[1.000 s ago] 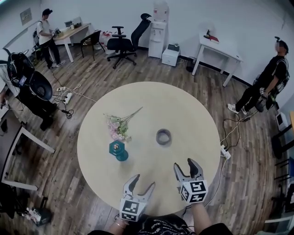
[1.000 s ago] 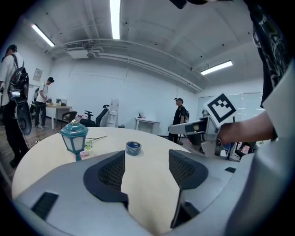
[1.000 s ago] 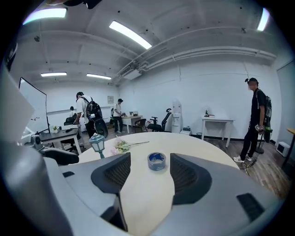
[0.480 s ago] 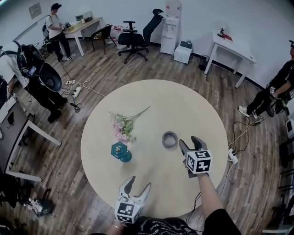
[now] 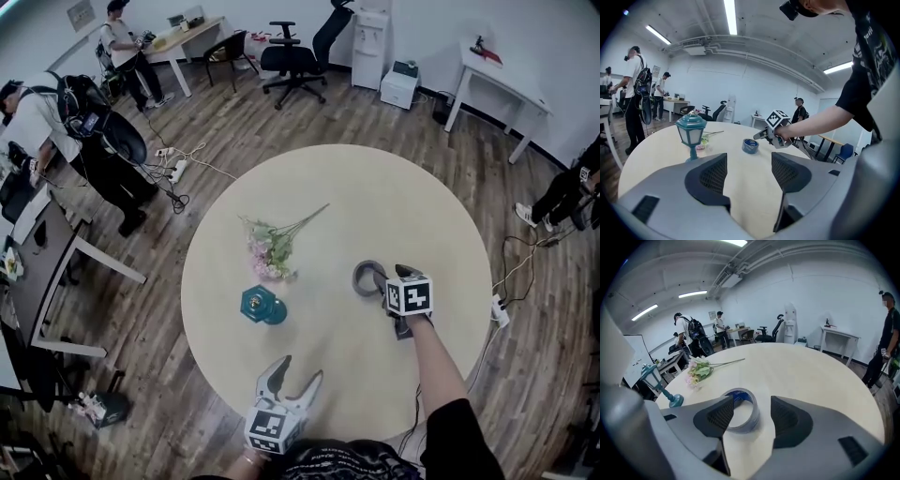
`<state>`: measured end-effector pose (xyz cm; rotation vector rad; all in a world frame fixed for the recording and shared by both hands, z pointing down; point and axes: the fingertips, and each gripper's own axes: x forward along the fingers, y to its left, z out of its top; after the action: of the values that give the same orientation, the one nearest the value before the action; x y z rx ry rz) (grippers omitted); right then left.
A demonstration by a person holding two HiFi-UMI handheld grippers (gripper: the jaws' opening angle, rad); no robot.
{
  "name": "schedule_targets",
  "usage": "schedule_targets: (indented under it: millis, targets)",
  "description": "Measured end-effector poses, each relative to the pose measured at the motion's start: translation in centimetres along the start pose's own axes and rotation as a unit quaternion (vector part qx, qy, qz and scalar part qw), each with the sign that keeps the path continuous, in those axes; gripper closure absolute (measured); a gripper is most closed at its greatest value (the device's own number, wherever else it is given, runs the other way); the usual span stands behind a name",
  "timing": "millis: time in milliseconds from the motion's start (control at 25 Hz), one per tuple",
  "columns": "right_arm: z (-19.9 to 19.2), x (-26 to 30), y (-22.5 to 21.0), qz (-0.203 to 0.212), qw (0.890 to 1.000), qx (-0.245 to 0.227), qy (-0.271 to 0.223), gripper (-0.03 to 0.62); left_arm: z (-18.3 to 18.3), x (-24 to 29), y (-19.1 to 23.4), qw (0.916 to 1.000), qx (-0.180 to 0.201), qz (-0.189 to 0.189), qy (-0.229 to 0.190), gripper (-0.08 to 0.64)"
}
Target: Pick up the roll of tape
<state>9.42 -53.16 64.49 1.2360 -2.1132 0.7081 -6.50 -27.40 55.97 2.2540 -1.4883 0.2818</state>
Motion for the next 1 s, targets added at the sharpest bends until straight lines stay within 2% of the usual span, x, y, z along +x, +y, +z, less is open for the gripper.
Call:
schedule_targets:
  millis: [120,280,520,800,1000]
  targets:
    - [-0.8,1.9,0.2,0.001,1.000,0.003,0.030,0.341,0.1,0.3,-0.2,1.0000,0.000,-0.001,0.004,0.250]
    - [-2.4,3.7,0.0,-0.004,0.998,0.026,0.058,0.363,0.4,0.7,-0.7,0.9997,0.020,-0.012,-0.002,0.250]
    - [-2.3,4.5,-0.7,-0.034,0.997,0.046,0.055,0.515,0.2,1.2,-0.5,0.9999,0.009,-0.013,0.007,0.250]
    - [-2.3,4.3,-1.1,-0.064,0.996,0.031,0.054,0.526,0.5,1.5,-0.9,0.9997,0.015,-0.020,0.002,0.250]
    - [-0.4,2.8,-1.0,-0.064,0.997,0.036,0.013,0.528,0.4,1.1,0.0,0.9999,0.014,-0.009,-0.002,0.250]
